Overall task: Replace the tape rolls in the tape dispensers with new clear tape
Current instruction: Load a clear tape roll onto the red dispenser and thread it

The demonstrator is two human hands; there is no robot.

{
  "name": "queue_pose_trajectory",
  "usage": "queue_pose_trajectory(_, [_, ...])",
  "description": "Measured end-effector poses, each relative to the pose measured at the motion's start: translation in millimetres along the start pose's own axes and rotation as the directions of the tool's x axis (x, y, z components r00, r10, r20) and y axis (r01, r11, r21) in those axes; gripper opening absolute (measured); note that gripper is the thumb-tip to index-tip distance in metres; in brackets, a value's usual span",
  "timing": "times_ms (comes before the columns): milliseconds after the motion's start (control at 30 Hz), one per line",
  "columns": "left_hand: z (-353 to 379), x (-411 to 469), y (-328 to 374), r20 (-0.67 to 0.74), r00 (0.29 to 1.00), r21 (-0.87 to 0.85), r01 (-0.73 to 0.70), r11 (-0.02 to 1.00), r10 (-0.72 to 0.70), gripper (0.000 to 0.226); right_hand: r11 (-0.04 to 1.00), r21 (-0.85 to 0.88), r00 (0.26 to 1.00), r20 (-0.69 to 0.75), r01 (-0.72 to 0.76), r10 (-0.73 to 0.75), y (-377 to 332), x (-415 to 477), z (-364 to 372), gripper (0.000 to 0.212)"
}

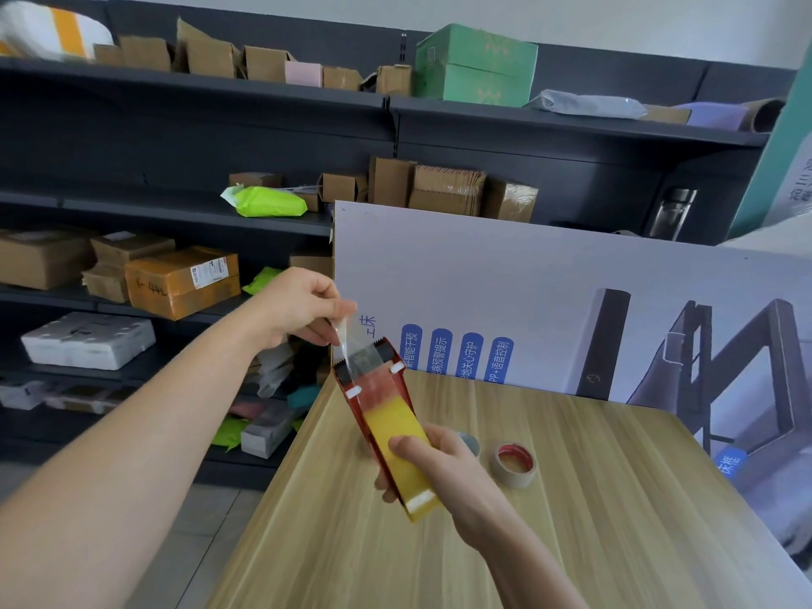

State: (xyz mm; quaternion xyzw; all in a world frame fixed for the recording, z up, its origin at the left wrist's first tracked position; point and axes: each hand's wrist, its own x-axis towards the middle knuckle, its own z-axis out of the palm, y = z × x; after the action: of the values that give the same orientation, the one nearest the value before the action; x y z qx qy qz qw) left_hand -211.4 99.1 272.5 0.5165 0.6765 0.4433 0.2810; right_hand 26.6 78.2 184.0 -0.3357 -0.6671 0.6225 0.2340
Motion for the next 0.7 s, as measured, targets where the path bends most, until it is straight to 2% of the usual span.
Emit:
queue_pose_trajectory(67, [-3,1,-2,-0.028,0.999,0.030,0.041,0.999,-0.040,0.019,0.999,-0.021,0.999,0.016,0.031,-0.030,0,2,-2,0.031])
queue_pose_trajectory(100, [-3,2,-4,-0.055,0.998,0.125,0.035,0.992,-0.028,0.021,0.999,-0.023,0.999,0.019,0.039,-0.038,0,2,-1,0.034])
queue_pose_trajectory(200, [4,4,-10,-0.172,0.973,0.513,-0.044,0.857,0.153,0.027,0.999,0.021,1.000,-0.002,0.025,-0.025,5,5,3,0.040])
queue_pose_trajectory(267, [9,0,-18,-0.240,0.925,0.622,-0.085,0.778,0.293,0.028,0.998,0.054,1.000,-0.016,0.027,-0.026,6,5,5,0.033])
queue_pose_trajectory(367, [5,-1,-31,-0.311,0.870,0.645,-0.102,0.757,0.382,0.027,0.997,0.053,0.999,-0.001,0.050,-0.050,7,5,3,0.034])
queue_pose_trajectory(500, [-2,2,-30,-0.259,0.913,0.520,-0.143,0.842,0.315,0.025,0.997,0.052,0.999,0.015,0.051,-0.052,13,2,3,0.048])
queue_pose_trajectory(633, [-1,0,-18,-0.258,0.908,0.431,-0.197,0.881,0.330,0.022,0.993,0.120,1.000,0.021,-0.002,0.000,18,2,6,0.026])
queue_pose_trajectory(700, [0,-1,-13,-0.253,0.904,0.435,-0.213,0.875,0.346,0.021,0.992,0.126,1.000,-0.011,-0.023,0.025,20,4,9,0.038])
